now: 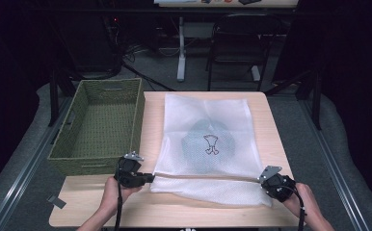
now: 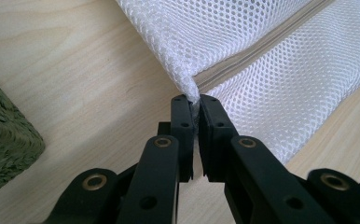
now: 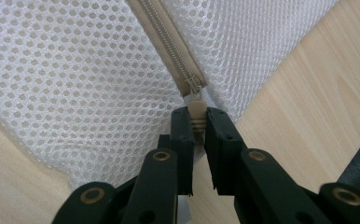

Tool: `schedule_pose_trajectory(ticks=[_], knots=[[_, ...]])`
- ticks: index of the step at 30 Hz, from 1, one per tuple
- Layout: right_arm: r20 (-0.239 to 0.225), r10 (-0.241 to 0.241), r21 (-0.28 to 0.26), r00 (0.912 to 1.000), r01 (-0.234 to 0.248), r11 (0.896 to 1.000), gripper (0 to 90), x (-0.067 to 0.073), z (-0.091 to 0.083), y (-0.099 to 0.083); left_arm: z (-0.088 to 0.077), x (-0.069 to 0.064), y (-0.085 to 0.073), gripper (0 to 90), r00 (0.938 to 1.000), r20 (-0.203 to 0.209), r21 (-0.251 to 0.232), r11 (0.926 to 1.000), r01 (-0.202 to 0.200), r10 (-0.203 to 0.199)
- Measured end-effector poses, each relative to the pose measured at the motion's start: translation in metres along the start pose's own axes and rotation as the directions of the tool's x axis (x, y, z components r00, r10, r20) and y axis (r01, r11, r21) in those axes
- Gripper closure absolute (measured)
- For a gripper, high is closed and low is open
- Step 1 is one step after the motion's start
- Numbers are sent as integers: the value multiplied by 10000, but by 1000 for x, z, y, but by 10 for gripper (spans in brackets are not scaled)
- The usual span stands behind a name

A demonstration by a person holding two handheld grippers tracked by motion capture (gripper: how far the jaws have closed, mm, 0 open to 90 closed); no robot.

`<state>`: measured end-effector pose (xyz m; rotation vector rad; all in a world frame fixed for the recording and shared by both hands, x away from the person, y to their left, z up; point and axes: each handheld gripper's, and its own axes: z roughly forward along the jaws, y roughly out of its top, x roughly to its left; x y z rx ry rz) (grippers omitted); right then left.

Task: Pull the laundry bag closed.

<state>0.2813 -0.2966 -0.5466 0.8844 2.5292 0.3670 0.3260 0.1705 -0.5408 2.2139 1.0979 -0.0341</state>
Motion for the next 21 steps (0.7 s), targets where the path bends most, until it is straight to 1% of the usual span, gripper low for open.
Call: schedule_pose_trajectory(ticks=[2, 5, 7, 8, 10, 11, 12, 13, 14, 15, 16, 17, 18, 19, 20, 21], knots=[[-65, 151, 20, 9999, -151, 9999, 818, 0, 1, 0, 0, 0, 0, 855, 10000, 13, -24, 10000, -29, 30], [-38, 191, 12, 9998, -191, 9998, 816, 0, 3, 0, 0, 0, 0, 852, 10000, -5, -8, 10000, -47, 47], [-85, 258, -67, 9996, -259, 9996, 804, 0, 3, 0, 0, 1, 1, 834, 9998, -136, 67, 9999, -108, 109], [-142, 294, -127, 9995, -296, 9995, 782, 0, 3, 0, -1, 1, 1, 821, 9998, -195, 18, 10000, -80, 80], [-347, 534, -240, 9980, -542, 9982, 689, -2, 2, 1, -3, 2, 1, 755, 9996, -246, 6, 9999, -144, 144], [-560, 749, -325, 9956, -768, 9965, 630, -2, 1, 1, -5, 2, 1, 725, 9996, -266, -112, 9999, -88, 85], [-689, 887, -409, 9937, -916, 9950, 590, -3, 0, 1, -8, 2, 1, 682, 9998, -166, -217, 9997, -88, 84], [-787, 982, -465, 9920, -1020, 9937, 542, -3, -2, 2, -9, 1, 1, 626, 9999, -128, -231, 9997, -97, 94], [-859, 1078, -538, 9905, -1126, 9922, 465, -2, -5, 4, -11, 0, 1, 526, 9998, -169, -295, 9995, -128, 123], [-859, 1078, -538, 9905, -1126, 9922, 465, -2, -5, 4, -13, -2, 1, 526, 9997, -178, -361, 9991, -201, 195], [-816, 1153, -618, 9900, -1205, 9908, 438, -1, -7, 5, -14, -5, 2, 489, 9995, -214, -476, 9986, -226, 216], [-868, 1222, -716, 9887, -1285, 9891, 403, -1, -9, 7, -17, -7, 2, 423, 9990, -266, -540, 9979, -370, 356], [-844, 1263, -809, 9884, -1331, 9878, 366, 0, -13, 9, -20, -11, 3, 392, 9983, -310, -619, 9968, -506, 488], [-931, 1303, -954, 9871, -1391, 9857, 336, 0, -16, 10, -22, -14, 3, 371, 9969, -358, -636, 9954, -721, 700], [-1014, 1406, -1154, 9849, -1521, 9816, 278, 2, -21, 14, -25, -17, 3, 324, 9956, -439, -742, 9936, -857, 826], [-1076, 1473, -1265, 9832, -1605, 9789, 263, 2, -24, 16, -28, -19, 4, 305, 9935, -467, -707, 9918, -1068, 1036]])
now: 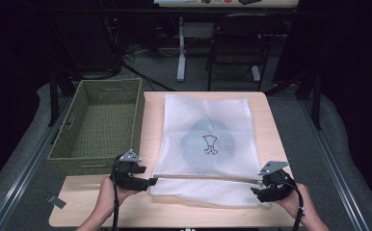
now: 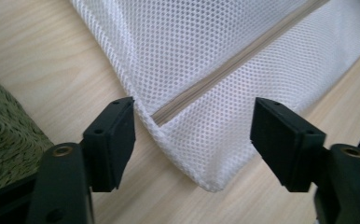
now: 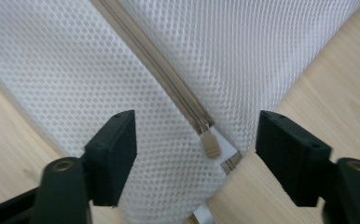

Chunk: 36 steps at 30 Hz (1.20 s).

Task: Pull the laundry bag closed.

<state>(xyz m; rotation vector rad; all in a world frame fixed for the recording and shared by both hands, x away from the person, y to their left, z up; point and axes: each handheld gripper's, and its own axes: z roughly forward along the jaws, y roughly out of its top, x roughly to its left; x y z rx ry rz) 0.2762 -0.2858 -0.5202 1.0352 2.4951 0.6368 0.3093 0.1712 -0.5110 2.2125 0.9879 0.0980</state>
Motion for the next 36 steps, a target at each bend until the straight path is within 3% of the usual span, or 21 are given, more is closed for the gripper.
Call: schedule_pose_trajectory(ticks=[4, 5, 9, 12, 17, 18, 21, 27, 31, 32, 33, 36], knots=[[-231, 250, -330, 9994, -257, 9991, 174, 3, -8, 5, -11, -8, 2, 234, 9997, -117, -267, 9995, -196, 192], [-140, 367, -657, 9992, -376, 9971, 147, 6, -16, 8, -14, -10, 1, 200, 9995, -210, -345, 9991, -249, 242], [-157, 617, -1110, 9980, -630, 9918, 106, 11, -27, 9, -32, -16, -3, 184, 9976, -433, -437, 9974, -568, 549], [-98, 864, -1592, 9962, -868, 9834, 65, 17, -38, 8, -44, -16, -10, 172, 9961, -660, -556, 9966, -614, 577], [484, 1301, -2312, 9903, -1156, 9660, 10, 23, -57, 2, -63, -14, -24, 160, 9952, -910, -727, 9964, -436, 369], [429, 1569, -2482, 9867, -1416, 9583, 0, 25, -62, -2, -67, -13, -27, 159, 9951, -931, -721, 9966, -409, 341], [447, 1781, -2646, 9830, -1603, 9509, 0, 26, -67, -9, -77, -11, -37, 154, 9906, -1323, -731, 9963, -449, 349], [527, 2737, -2813, 9604, -2488, 9268, 0, 28, -73, -31, -91, -4, -67, 147, 9835, -1798, -952, 9954, 45, -216], [706, 3500, -2983, 9341, -3150, 9010, 0, 29, -77, -47, -95, -3, -81, 135, 9811, -1876, -1089, 9937, 270, -472], [607, 3743, -3132, 9253, -3384, 8874, 0, 29, -78, -52, -95, -3, -83, 136, 9815, -1824, -1158, 9926, 378, -586], [640, 3857, -3211, 9204, -3469, 8812, 0, 29, -78, -54, -94, -2, -84, 136, 9828, -1744, -1149, 9926, 407, -604], [683, 4034, -3291, 9125, -3611, 8725, 0, 28, -80, -56, -92, -1, -82, 134, 9844, -1689, -1153, 9929, 296, -489]])
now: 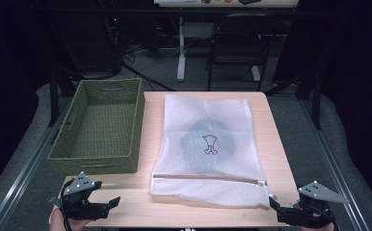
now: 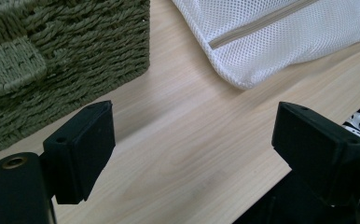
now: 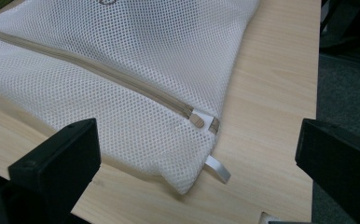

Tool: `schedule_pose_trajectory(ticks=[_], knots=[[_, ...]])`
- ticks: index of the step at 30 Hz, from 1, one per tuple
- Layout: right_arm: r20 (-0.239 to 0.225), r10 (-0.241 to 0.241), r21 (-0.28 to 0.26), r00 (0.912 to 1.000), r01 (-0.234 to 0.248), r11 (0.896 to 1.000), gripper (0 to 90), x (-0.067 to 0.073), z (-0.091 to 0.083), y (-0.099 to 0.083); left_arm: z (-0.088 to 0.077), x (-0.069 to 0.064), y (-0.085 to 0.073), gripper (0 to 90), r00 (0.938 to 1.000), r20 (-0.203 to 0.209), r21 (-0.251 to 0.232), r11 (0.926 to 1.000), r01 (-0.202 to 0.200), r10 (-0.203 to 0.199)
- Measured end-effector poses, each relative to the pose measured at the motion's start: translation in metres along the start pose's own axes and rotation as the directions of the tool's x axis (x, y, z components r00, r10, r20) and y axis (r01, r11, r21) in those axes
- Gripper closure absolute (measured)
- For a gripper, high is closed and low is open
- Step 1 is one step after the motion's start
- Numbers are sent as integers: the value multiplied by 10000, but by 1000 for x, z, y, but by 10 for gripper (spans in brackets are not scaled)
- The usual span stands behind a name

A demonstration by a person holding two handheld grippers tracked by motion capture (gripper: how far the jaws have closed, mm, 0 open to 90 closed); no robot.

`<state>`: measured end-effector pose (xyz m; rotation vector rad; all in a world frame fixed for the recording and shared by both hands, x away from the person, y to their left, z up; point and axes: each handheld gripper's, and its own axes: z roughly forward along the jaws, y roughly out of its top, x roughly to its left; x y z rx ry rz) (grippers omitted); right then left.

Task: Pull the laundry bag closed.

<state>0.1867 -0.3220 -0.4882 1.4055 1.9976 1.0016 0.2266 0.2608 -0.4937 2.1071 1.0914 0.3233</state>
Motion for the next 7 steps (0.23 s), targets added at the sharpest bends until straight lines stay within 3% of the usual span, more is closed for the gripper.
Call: schedule_pose_trajectory(ticks=[3, 7], knots=[[53, 49, 185, 10000, -50, 9998, 0, -1, 2, 0, 5, 0, 1, 138, 9997, 150, 23, 9998, -188, 187], [540, 134, 14, 9985, -135, 9999, 0, -3, 2, 0, 10, 1, 2, 112, 9989, 245, 222, 9989, -411, 405]])
